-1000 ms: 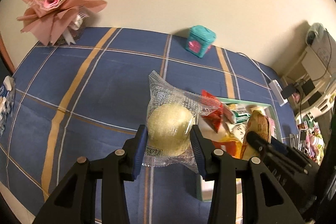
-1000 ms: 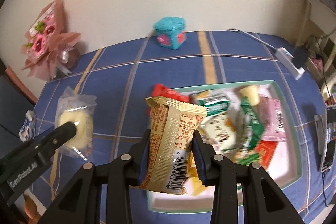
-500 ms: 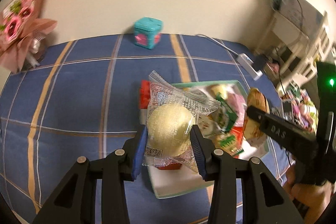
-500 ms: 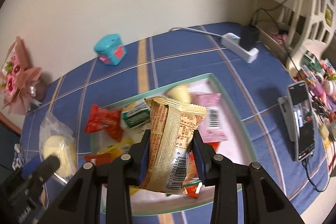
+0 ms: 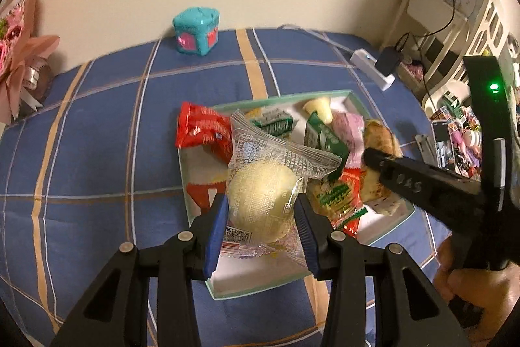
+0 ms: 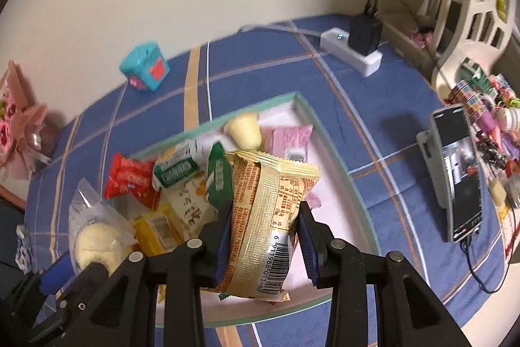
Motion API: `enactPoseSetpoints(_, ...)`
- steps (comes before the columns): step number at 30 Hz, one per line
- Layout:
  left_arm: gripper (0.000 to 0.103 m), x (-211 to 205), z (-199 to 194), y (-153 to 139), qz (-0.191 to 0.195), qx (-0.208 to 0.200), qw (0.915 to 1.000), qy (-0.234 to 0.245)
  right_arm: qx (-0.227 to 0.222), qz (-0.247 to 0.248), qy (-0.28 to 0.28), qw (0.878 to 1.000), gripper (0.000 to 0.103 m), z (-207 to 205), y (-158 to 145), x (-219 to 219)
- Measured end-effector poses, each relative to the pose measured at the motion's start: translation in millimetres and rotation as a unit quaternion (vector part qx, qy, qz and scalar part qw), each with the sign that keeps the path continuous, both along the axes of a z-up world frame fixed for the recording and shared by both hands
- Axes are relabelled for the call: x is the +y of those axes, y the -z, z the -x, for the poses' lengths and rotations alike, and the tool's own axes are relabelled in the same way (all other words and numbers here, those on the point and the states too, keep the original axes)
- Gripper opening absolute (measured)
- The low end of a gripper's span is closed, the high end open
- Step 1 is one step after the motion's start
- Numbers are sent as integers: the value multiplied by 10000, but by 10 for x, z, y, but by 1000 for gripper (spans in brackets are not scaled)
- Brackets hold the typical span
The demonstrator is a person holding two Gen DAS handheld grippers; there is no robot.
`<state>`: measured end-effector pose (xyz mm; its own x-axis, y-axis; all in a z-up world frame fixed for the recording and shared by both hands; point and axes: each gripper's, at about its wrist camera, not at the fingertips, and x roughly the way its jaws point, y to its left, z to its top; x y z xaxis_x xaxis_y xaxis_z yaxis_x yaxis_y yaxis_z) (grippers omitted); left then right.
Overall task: Organize snacks
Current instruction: 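Carry the tan packet with the right tool while the left tool carries the bun over the tray, then open both tools to drop the tan packet and bun into the tray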
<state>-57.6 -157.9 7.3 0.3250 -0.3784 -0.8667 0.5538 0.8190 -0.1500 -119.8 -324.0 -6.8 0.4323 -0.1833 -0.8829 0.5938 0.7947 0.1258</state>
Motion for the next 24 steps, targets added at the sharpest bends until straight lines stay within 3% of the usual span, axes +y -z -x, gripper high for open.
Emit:
enactPoseSetpoints(6, 44, -41, -29, 233, -166, 353, 9992, -43, 445, -210, -129, 9987, 40, -95, 320, 47)
enactPoseSetpoints(19, 48, -56, -25, 276, -232, 336, 9991, -84, 587, -89, -192, 9981, 41, -149, 379, 108)
enactPoseSetpoints(22, 50, -61, -21, 277, -244, 372, 9990, -92, 629, -59, -199, 9978, 49, -150, 368, 122)
enactPoseSetpoints(24, 54, -62, -19, 273, -262, 386, 9989, -98, 655, -42, -212, 9976, 63, -147, 363, 133)
